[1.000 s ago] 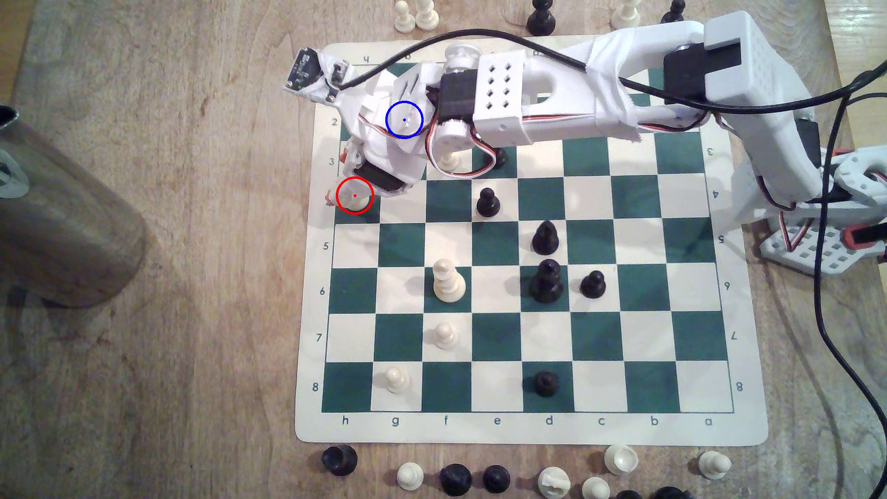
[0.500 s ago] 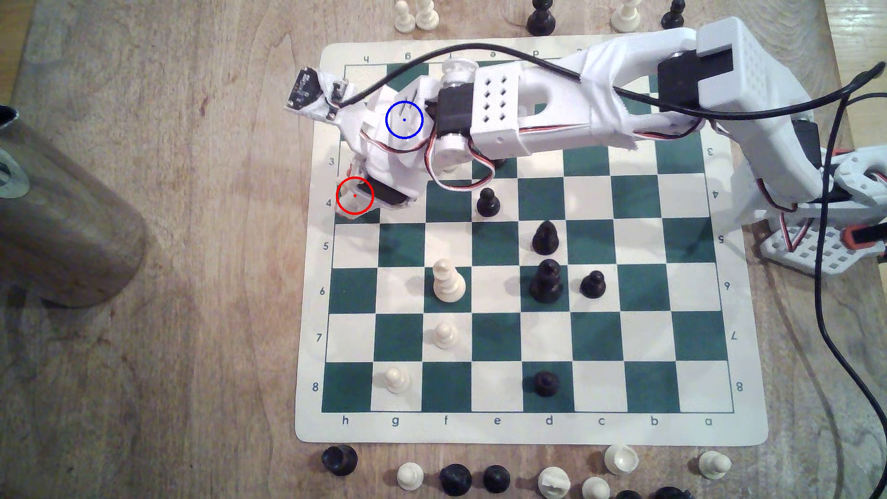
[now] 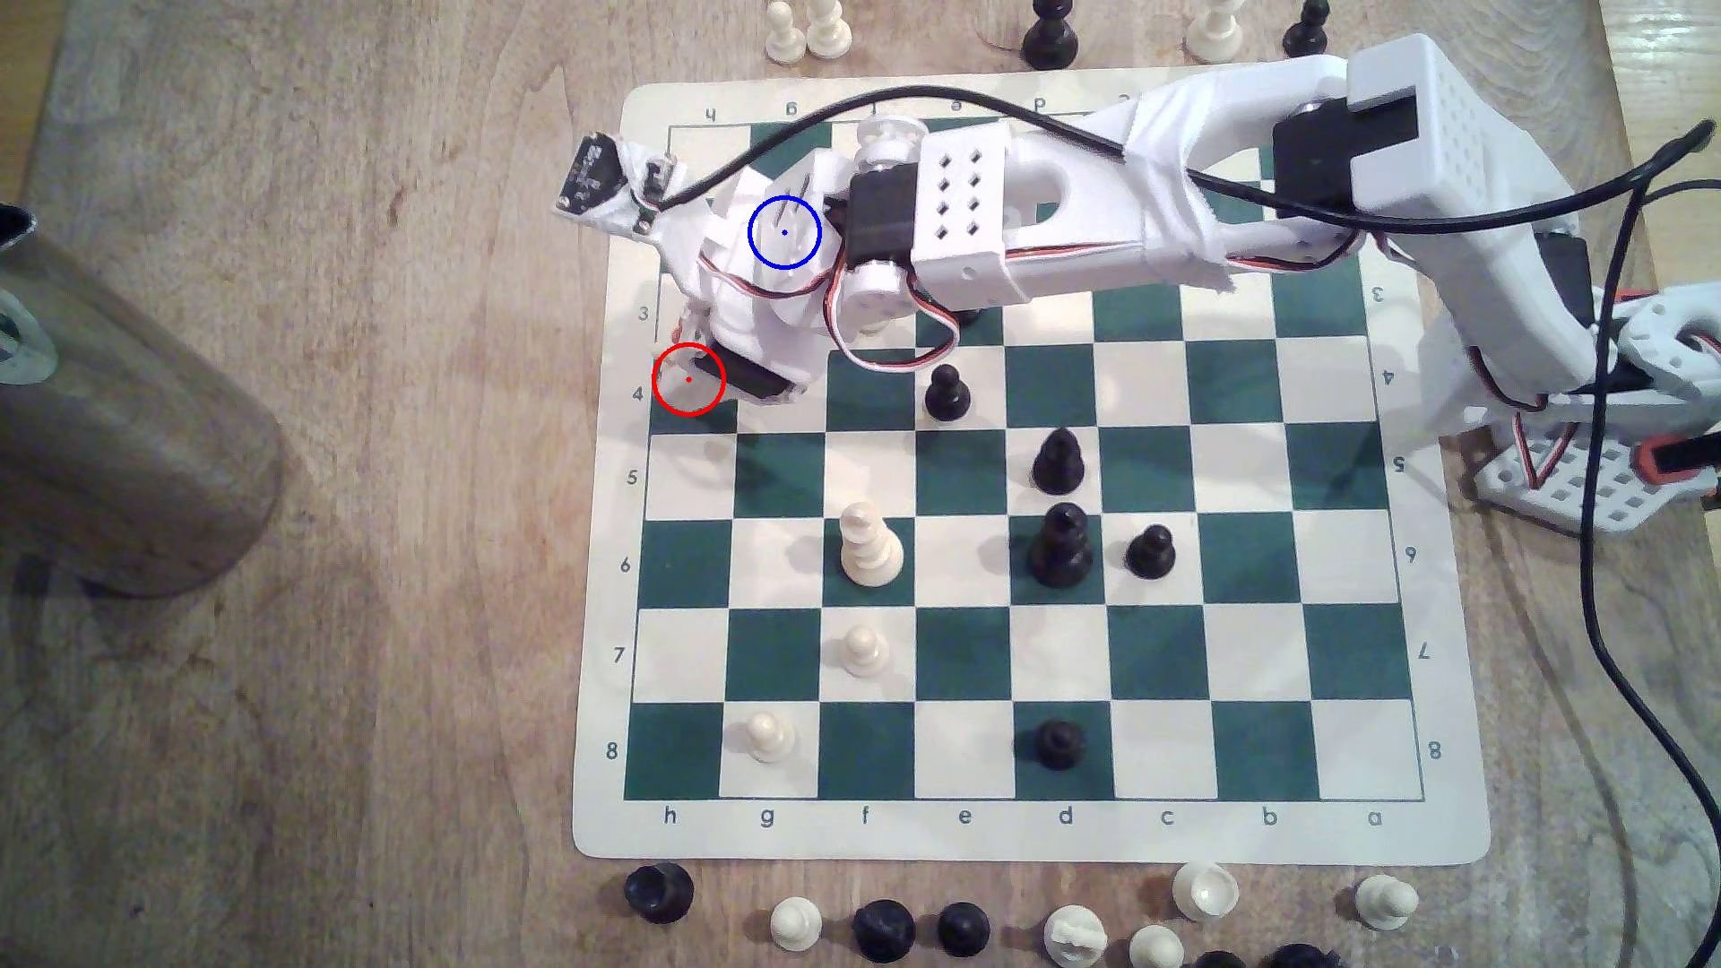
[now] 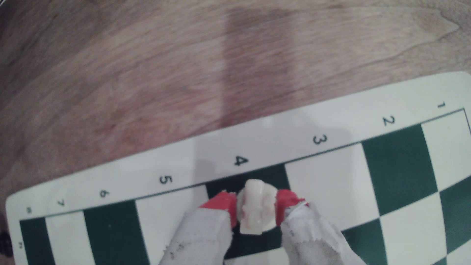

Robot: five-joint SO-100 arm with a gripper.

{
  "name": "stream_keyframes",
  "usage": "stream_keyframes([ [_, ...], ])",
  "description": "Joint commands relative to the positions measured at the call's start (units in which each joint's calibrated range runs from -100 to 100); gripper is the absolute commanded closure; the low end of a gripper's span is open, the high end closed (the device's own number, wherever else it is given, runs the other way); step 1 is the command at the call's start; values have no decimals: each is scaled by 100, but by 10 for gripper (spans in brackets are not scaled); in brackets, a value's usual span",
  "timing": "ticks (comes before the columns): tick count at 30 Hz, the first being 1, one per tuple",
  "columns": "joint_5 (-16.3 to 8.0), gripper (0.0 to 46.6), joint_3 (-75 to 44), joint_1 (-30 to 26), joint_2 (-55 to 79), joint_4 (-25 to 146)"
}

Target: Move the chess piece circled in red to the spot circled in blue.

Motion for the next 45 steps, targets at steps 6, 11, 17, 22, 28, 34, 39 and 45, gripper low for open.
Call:
stream_keyframes([
  [6,-34,462,-453,-49,-262,-107],
  [11,-63,462,-444,-10,-585,-132],
  [17,-59,462,-190,45,-1773,-42],
  [22,88,462,363,60,-2665,261],
  [28,283,462,1497,287,-3225,196],
  [34,410,462,2793,678,-3488,-607],
  [39,484,462,3056,928,-3310,-926],
  [45,484,462,3056,1030,-2682,-1401],
])
